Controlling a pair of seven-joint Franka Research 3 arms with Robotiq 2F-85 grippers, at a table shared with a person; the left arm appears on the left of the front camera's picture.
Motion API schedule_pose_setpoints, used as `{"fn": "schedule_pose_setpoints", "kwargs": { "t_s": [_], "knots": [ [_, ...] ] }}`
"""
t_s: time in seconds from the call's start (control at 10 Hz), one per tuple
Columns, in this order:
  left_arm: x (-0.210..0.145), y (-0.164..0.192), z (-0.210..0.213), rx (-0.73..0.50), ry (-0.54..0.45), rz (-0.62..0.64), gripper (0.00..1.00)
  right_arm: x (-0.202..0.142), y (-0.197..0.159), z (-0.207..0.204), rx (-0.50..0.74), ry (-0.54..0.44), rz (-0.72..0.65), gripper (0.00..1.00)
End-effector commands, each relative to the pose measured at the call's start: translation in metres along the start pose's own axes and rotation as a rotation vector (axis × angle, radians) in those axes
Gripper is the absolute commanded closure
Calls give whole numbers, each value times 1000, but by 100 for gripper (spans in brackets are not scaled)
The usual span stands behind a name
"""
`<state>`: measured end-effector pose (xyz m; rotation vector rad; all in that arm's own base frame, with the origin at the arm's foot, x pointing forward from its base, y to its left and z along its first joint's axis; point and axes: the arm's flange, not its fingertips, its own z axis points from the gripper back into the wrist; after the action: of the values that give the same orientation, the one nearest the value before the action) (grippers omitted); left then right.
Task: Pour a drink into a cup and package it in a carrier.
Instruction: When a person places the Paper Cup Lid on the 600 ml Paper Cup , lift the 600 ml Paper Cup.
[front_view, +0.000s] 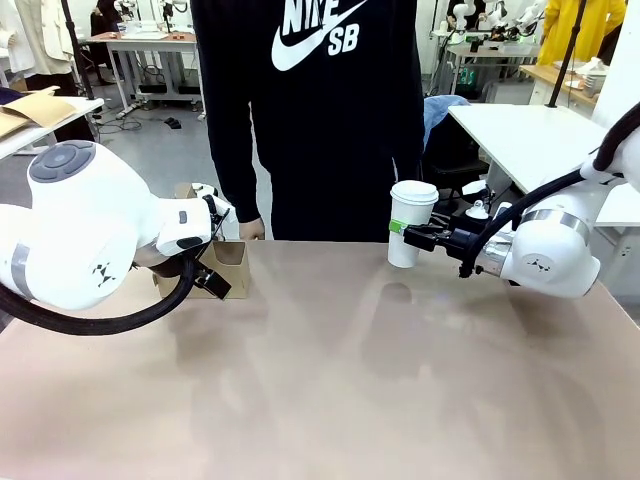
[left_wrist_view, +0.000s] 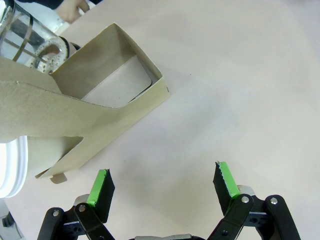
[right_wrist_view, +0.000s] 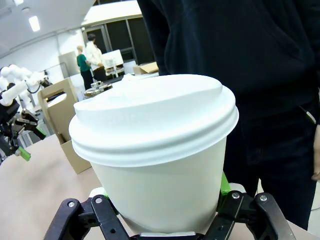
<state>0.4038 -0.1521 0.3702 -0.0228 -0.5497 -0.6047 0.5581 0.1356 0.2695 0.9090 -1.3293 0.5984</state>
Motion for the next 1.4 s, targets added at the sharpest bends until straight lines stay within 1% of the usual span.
{"fn": "schedule_pose_setpoints", "kwargs": {
  "t_s": [0.0,0.3,0.5,0.8,1.0,1.1,1.2,1.3],
  "knots": [
    [0,0,0,-1,-1,1,0,5,2,-1,-3,-8,8,20],
    [0,0,0,-1,-1,1,0,0,0,0,0,0,0,20],
    [0,0,0,-1,-1,1,0,41,7,-4,-3,-5,7,20],
    [0,0,0,-1,-1,1,0,116,25,4,32,-2,-19,20],
    [0,0,0,-1,-1,1,0,175,65,14,80,33,5,20],
    [0,0,0,-1,-1,1,0,204,85,18,111,36,-8,20],
    [0,0,0,-1,-1,1,0,226,99,27,129,43,-33,20],
    [0,0,0,-1,-1,1,0,238,112,31,142,46,-38,20]
  ]
}}
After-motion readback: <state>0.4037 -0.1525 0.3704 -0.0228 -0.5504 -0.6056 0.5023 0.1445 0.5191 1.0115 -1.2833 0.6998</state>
